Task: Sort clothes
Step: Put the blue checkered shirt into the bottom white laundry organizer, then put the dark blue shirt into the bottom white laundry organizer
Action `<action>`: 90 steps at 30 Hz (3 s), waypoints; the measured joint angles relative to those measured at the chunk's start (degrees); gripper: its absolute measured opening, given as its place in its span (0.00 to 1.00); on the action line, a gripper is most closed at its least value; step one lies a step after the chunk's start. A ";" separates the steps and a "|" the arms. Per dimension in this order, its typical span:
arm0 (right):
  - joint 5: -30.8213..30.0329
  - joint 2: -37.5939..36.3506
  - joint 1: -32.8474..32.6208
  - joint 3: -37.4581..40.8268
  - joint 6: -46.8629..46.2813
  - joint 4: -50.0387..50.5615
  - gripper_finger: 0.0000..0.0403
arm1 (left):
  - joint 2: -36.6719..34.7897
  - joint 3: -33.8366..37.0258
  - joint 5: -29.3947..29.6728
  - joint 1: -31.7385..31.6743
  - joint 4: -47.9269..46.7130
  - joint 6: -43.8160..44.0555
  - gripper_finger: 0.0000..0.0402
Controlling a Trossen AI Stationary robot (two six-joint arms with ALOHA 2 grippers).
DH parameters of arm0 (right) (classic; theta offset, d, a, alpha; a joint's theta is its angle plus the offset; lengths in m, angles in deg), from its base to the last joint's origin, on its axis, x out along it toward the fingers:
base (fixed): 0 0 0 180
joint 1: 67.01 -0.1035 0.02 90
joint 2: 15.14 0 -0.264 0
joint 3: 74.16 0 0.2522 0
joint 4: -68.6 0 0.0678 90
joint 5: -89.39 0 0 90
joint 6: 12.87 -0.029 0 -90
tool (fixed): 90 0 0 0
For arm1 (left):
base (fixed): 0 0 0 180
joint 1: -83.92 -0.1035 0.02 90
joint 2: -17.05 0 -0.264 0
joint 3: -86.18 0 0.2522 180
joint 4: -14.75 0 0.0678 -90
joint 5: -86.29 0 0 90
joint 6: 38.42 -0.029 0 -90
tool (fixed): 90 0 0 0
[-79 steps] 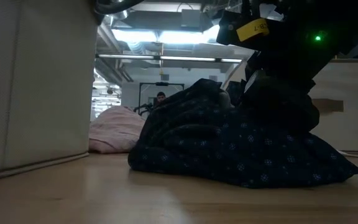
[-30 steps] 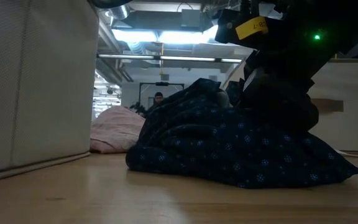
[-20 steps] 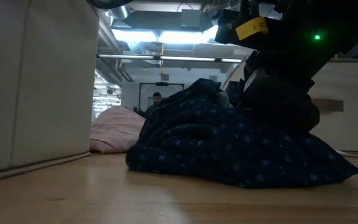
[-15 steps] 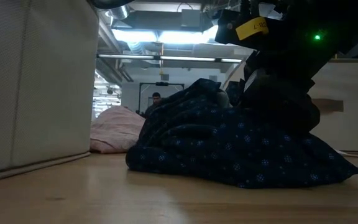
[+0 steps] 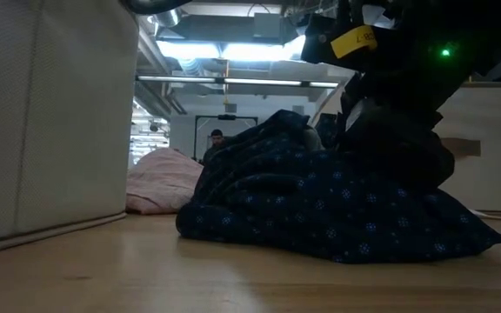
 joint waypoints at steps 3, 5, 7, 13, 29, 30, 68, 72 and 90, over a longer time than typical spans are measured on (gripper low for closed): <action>0.43 0.02 0.00 0.00 -0.02 -0.09 0.49 | -1.90 -0.95 0.12 0.02 -2.21 0.86 0.37; 0.63 0.04 0.00 -0.31 0.01 0.30 0.49 | -4.45 -1.95 2.22 0.59 -2.08 -0.57 0.37; 1.78 0.04 -0.06 -1.90 1.27 3.33 0.49 | -7.63 -2.66 5.31 1.59 -1.49 -2.42 0.37; 7.09 -1.87 -0.59 -10.50 3.01 20.34 0.49 | -16.21 -2.73 17.06 5.25 -1.71 -6.05 0.37; 16.66 -19.83 -1.57 -1.37 3.85 11.55 0.49 | -17.10 1.16 39.93 10.32 1.64 -7.20 0.37; 17.36 -20.14 -1.57 -0.15 3.85 9.58 0.49 | -17.07 1.57 40.22 10.29 1.65 -6.61 0.37; 33.88 -12.70 15.25 0.94 -9.30 -3.83 0.92 | -17.11 2.05 41.18 11.65 1.75 -6.34 0.37; 34.97 -10.36 14.86 0.94 -9.14 -4.55 0.92 | -17.11 2.05 41.20 11.63 1.78 -6.48 0.37; 26.89 2.16 14.80 0.42 -8.09 -6.09 0.91 | -17.11 2.05 41.22 11.61 1.84 -5.94 0.37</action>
